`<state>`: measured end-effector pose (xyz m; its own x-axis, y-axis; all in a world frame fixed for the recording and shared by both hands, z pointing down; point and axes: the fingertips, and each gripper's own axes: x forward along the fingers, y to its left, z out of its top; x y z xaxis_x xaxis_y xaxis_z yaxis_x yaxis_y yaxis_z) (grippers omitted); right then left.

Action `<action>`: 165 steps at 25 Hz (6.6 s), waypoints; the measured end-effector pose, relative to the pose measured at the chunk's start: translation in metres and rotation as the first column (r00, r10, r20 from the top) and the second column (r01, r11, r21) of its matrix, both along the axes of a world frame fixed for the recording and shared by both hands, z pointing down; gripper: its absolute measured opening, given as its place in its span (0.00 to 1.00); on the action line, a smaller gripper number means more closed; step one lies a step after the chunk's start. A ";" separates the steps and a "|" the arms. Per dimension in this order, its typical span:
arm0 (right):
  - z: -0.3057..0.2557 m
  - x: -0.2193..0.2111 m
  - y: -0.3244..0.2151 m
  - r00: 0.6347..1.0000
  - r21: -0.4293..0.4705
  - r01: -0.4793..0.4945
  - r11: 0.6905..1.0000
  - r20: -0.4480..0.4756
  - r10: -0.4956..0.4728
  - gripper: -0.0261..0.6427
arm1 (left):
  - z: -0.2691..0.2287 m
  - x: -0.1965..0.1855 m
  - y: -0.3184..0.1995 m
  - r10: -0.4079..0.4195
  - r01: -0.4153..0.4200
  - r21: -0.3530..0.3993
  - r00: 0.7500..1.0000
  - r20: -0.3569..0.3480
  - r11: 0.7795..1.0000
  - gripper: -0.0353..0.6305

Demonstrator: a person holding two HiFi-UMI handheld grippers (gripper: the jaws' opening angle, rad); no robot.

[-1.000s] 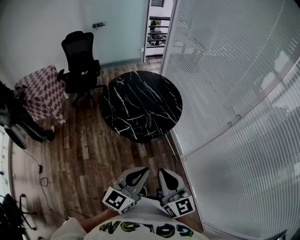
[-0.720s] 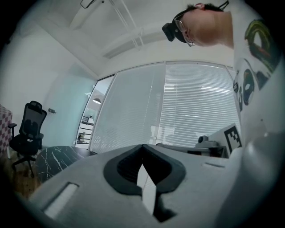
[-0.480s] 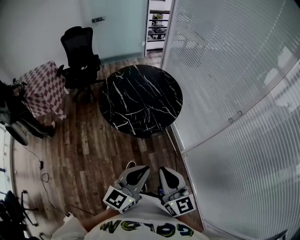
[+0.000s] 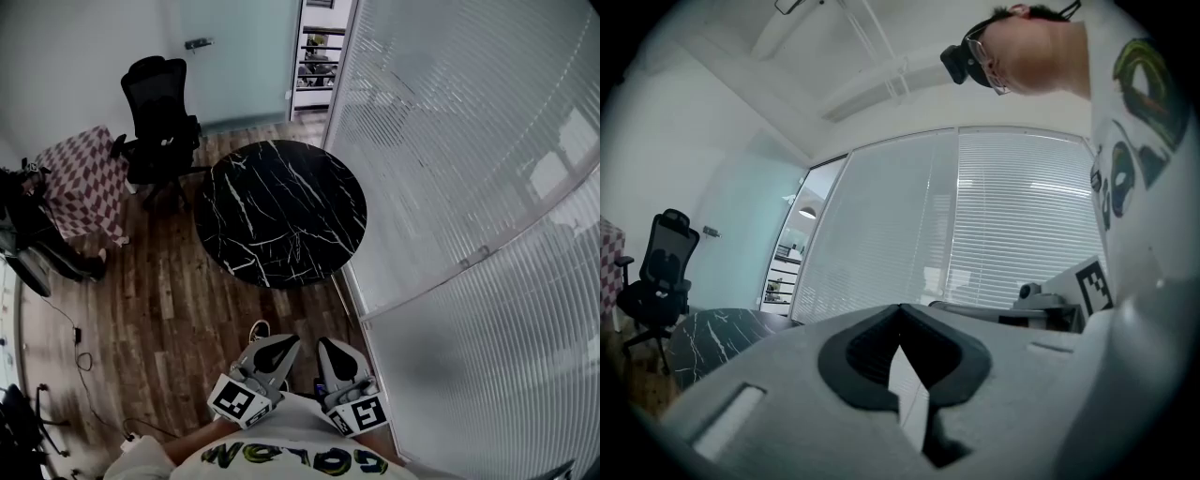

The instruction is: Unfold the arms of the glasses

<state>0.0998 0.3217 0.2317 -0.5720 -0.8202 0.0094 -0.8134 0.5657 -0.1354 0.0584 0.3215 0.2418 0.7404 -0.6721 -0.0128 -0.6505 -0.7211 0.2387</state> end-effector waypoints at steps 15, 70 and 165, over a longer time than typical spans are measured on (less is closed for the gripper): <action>-0.020 -0.046 -0.159 0.999 0.015 -0.017 1.000 -0.029 0.018 0.04 | -0.016 -0.045 -0.160 0.024 -0.024 0.011 1.000 -0.003 1.000 0.06; 0.013 -0.060 -0.321 0.997 -0.058 -0.010 0.998 -0.076 0.006 0.04 | 0.022 -0.051 -0.315 0.048 -0.046 -0.069 0.998 0.029 0.997 0.06; 0.458 -0.008 -0.377 0.893 -0.782 -0.098 0.616 -0.342 -0.292 0.16 | 0.458 0.017 -0.346 0.313 -0.051 -0.522 0.848 0.427 0.851 0.11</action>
<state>0.0921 -0.0557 0.6898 -0.4266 -0.3313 0.8416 -0.8412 0.4871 -0.2346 0.0755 -0.0242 0.7002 0.6689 -0.3462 0.6579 -0.6412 -0.7165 0.2748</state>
